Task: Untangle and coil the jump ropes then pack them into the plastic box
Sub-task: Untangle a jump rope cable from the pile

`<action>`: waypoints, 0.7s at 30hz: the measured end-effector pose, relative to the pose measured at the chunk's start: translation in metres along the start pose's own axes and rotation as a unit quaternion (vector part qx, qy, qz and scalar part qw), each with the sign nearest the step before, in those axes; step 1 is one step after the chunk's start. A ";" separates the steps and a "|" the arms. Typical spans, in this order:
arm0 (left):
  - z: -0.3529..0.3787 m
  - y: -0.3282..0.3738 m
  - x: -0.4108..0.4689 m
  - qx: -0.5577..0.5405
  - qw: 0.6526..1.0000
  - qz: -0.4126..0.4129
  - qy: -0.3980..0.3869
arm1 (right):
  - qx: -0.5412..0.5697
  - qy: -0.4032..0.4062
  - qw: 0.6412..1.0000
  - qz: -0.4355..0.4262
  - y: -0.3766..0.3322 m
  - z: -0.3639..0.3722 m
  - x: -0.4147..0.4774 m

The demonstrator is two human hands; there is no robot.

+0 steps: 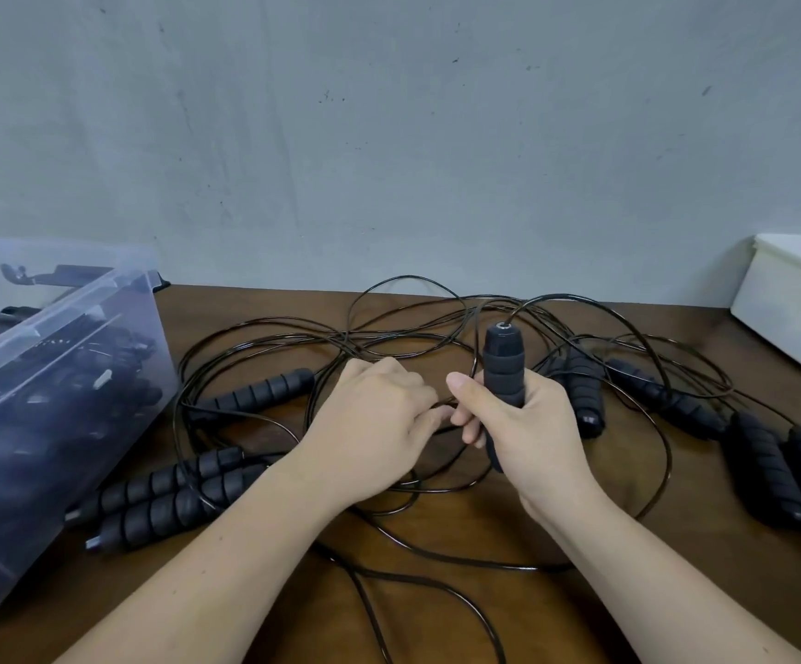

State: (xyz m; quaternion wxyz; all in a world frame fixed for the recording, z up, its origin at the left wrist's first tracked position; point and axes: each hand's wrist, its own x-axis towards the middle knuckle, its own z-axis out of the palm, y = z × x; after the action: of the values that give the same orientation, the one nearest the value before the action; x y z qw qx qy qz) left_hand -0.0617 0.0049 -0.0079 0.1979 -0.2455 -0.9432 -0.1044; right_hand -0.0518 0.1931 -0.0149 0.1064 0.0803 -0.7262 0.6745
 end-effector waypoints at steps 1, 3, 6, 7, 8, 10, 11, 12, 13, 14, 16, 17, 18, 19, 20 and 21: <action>-0.001 -0.003 0.000 -0.004 1.000 -0.006 0.004 | -0.001 0.004 1.000 -0.002 -0.001 -0.001 0.001; -0.004 -0.011 0.002 -0.010 1.000 -0.026 0.011 | 0.028 0.024 0.999 0.001 -0.006 -0.004 0.003; -0.008 -0.020 0.002 -0.016 0.999 -0.045 0.012 | 0.093 0.068 0.993 0.015 -0.014 -0.014 0.009; -0.009 -0.023 0.002 -0.021 0.998 -0.048 0.018 | 0.112 0.079 0.990 0.019 -0.016 -0.016 0.011; -0.010 -0.025 0.002 -0.028 0.998 -0.048 0.028 | 0.128 0.089 0.987 0.022 -0.017 -0.019 0.012; -0.011 -0.028 0.003 -0.040 0.997 -0.052 0.048 | 0.150 0.107 0.982 0.026 -0.017 -0.025 0.016; -0.012 -0.030 0.003 -0.044 0.996 -0.058 0.052 | 0.159 0.113 0.980 0.027 -0.017 -0.027 0.017; -0.013 -0.032 0.003 -0.044 0.996 -0.063 0.054 | 0.166 0.116 0.979 0.029 -0.017 -0.028 0.018; -0.013 -0.033 0.003 -0.040 0.996 -0.064 0.054 | 0.169 0.117 0.978 0.029 -0.018 -0.028 0.019; -0.013 -0.035 0.003 -0.033 0.996 -0.063 0.054 | 0.169 0.117 0.978 0.028 -0.018 -0.028 0.019; -0.014 -0.040 0.003 -0.026 0.995 -0.065 0.065 | 0.170 0.117 0.978 0.025 -0.019 -0.027 0.018; -0.015 -0.042 0.003 -0.024 0.994 -0.071 0.077 | 0.171 0.116 0.978 0.023 -0.019 -0.026 0.018; -0.017 -0.044 0.002 -0.017 0.993 -0.076 0.087 | 0.172 0.115 0.978 0.021 -0.019 -0.026 0.018; -0.018 -0.046 0.002 -0.005 0.992 -0.080 0.096 | 0.174 0.114 0.978 0.020 -0.020 -0.026 0.018; -0.018 -0.046 0.002 0.010 0.991 -0.085 0.103 | 0.175 0.114 0.978 0.018 -0.019 -0.026 0.018; -0.018 -0.047 0.002 0.023 0.990 -0.087 0.108 | 0.174 0.114 0.978 0.018 -0.019 -0.025 0.018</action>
State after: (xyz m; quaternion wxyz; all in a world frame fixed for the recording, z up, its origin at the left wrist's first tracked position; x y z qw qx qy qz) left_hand -0.0812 -0.0394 0.0045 0.2944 -0.1452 -0.9363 -0.1249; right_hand -0.0625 0.2174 0.0098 0.1604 0.0073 -0.5819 0.7972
